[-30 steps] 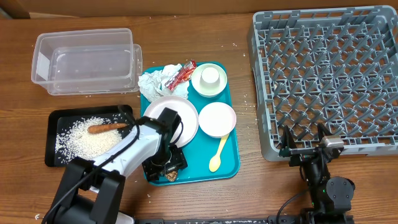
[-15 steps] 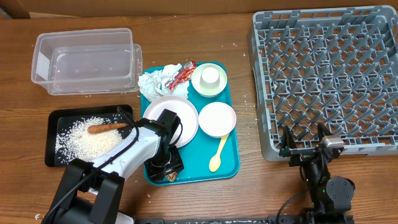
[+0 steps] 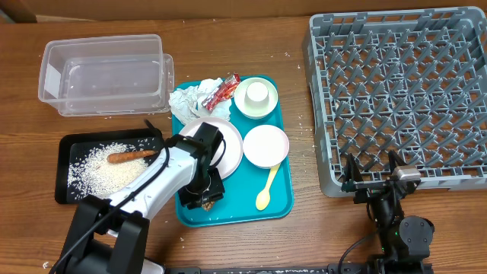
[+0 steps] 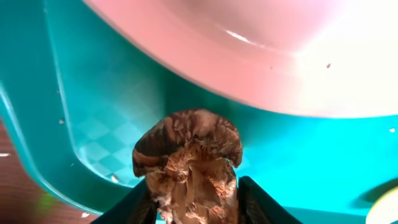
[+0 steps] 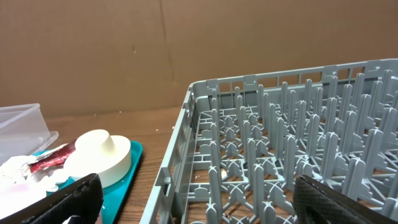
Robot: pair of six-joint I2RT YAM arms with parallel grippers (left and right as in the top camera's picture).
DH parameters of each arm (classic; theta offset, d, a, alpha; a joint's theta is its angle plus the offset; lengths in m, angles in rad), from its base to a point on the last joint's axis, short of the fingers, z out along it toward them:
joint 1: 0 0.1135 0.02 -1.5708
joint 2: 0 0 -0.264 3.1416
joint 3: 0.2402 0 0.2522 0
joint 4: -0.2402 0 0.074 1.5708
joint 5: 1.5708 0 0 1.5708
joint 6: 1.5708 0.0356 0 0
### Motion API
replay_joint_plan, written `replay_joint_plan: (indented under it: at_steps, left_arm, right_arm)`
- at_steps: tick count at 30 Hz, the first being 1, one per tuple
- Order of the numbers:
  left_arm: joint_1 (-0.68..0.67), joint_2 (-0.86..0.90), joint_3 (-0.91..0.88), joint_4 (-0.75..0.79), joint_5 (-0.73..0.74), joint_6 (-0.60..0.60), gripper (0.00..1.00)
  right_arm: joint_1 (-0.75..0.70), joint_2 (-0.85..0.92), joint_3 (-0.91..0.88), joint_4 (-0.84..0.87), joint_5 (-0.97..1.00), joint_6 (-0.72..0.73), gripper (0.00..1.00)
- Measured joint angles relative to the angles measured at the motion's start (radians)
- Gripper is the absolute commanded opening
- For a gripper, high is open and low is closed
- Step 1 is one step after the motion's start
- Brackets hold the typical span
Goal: Sort waste into correct bins and load items into the dishwasher
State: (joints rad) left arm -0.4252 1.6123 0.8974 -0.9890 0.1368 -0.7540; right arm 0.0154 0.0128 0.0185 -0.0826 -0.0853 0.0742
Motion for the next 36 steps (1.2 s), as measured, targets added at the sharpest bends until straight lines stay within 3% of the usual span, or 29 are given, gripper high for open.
replay_joint_plan:
  at_steps: [7,13,29,36]
  left_arm:
    - [0.103,0.001,0.159,-0.156,-0.055,0.026,0.45]
    - [0.295,0.001,0.285,-0.144,-0.108,0.059,0.45]
    - [0.596,0.001,0.291,-0.074,-0.134,0.108,0.46]
    - [0.632,0.001,0.291,-0.065,-0.134,0.14,0.57]
  right_arm:
    - [0.0,0.0,0.0,0.002,0.0,0.0,1.0]
    - [0.0,0.0,0.0,0.001,0.0,-0.001,1.0]
    - [0.0,0.0,0.0,0.001,0.0,0.0,1.0]
    - [0.0,0.0,0.0,0.001,0.0,0.0,1.0]
